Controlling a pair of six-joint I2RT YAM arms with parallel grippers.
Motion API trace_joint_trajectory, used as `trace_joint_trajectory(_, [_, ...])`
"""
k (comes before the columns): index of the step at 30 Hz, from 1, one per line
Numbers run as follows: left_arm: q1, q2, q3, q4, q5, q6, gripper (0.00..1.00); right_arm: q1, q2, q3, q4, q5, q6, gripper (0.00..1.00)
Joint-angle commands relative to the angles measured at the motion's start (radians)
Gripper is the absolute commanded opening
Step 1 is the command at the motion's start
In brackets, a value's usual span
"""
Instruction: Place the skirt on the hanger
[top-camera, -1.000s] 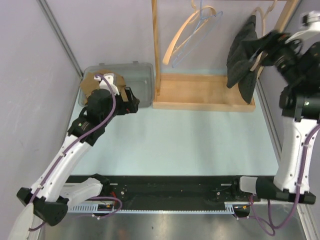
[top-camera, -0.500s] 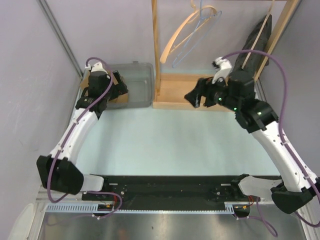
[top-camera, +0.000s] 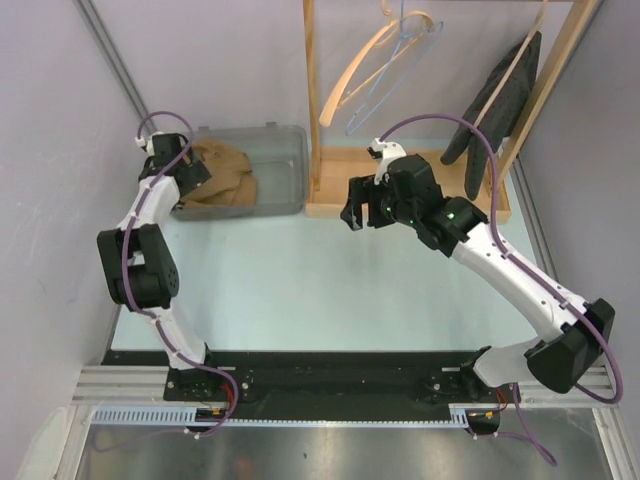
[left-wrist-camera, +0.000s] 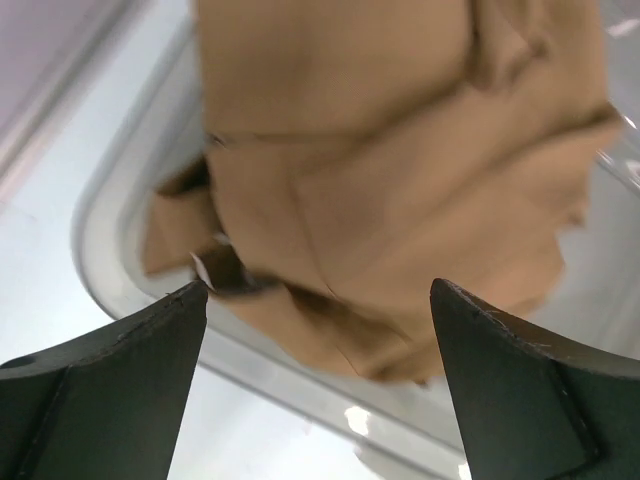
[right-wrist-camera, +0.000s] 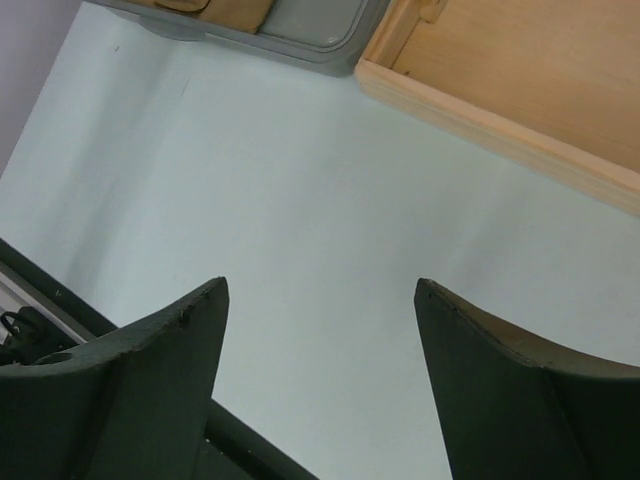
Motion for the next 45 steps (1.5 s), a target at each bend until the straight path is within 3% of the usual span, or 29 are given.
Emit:
trace_joint_trajectory(1, [0.055,0.066,0.110,-0.006,-0.027,0.044,0.96,0.002,0.047,0.000,0.081,0.039,0.041,0.79])
trace_joint_trajectory(9, [0.063,0.218,0.156,-0.029,0.031,0.035,0.95,0.001,0.116,0.000,0.109,0.042,0.056,0.78])
trace_joint_trajectory(13, [0.063,0.255,0.159,-0.018,0.062,0.016,0.86,-0.005,0.124,0.000,0.106,0.045,0.065,0.77])
trace_joint_trajectory(15, [0.063,0.261,0.161,-0.002,0.086,0.015,0.69,-0.005,0.124,0.000,0.103,0.048,0.070,0.76])
trace_joint_trajectory(16, [0.063,0.261,0.161,0.006,0.097,0.015,0.52,-0.005,0.124,0.000,0.101,0.050,0.071,0.76])
trace_joint_trajectory(19, [0.063,0.242,0.173,0.029,0.137,0.016,0.11,-0.004,0.121,0.000,0.092,0.054,0.078,0.75])
trace_joint_trajectory(21, [0.061,0.209,0.184,0.046,0.161,0.016,0.00,-0.002,0.116,0.000,0.077,0.062,0.082,0.75])
trace_joint_trajectory(29, [0.063,-0.010,0.170,0.135,0.342,0.015,0.00,0.010,0.078,0.000,0.026,0.111,0.096,0.73])
trace_joint_trajectory(45, [0.049,-0.642,0.023,0.288,0.759,-0.021,0.00,-0.013,-0.097,-0.041,-0.038,0.177,0.111,0.72])
